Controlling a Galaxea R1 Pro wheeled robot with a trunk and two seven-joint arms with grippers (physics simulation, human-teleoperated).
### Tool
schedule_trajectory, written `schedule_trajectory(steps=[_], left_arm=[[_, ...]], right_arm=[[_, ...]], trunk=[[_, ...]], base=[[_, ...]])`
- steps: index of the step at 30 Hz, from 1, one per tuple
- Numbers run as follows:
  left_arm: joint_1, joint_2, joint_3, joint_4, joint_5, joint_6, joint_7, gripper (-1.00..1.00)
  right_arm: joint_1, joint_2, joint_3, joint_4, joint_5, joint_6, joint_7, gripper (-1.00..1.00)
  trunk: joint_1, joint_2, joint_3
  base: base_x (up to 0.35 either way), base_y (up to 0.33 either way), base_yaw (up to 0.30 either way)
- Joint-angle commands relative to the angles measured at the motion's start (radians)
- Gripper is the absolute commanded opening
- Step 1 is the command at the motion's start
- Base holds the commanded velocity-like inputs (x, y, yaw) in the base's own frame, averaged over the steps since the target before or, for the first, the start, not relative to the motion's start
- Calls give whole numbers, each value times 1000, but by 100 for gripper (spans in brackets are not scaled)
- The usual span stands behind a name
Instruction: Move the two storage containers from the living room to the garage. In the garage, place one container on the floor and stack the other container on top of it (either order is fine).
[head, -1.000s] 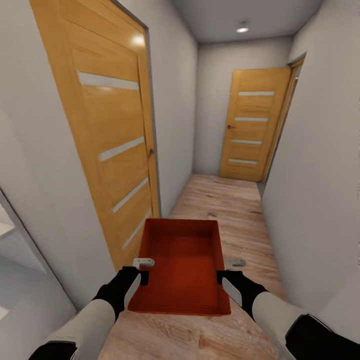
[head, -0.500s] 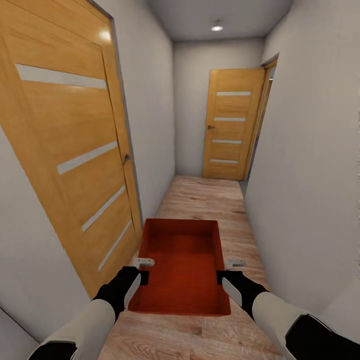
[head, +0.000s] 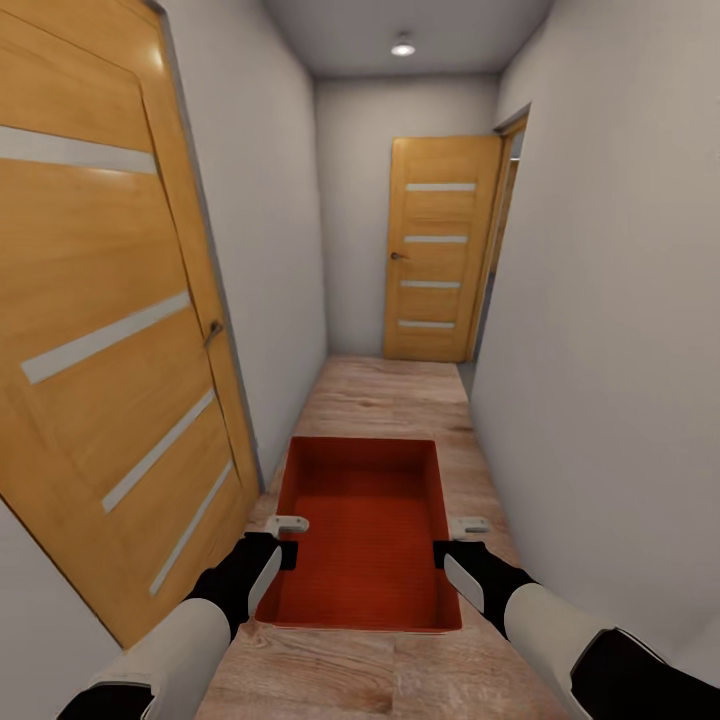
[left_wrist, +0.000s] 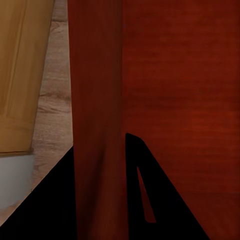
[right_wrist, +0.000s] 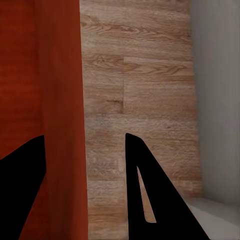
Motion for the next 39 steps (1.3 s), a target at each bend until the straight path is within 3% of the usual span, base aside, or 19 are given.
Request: schedule_trajectory(steps=[1,39], left_arm=[[0,-1,-6,45,26,2,2,-100],[0,-1,-6,45,26,2,2,-100]], right_arm=[[-2,0,-24,-28,20,6,-5,-100],[-2,-1,-23,-28,20,5,-5,-100]], trunk=[[1,-2,-2],[1,-2,-2]], base=[[321,0,-2],[321,0,0]])
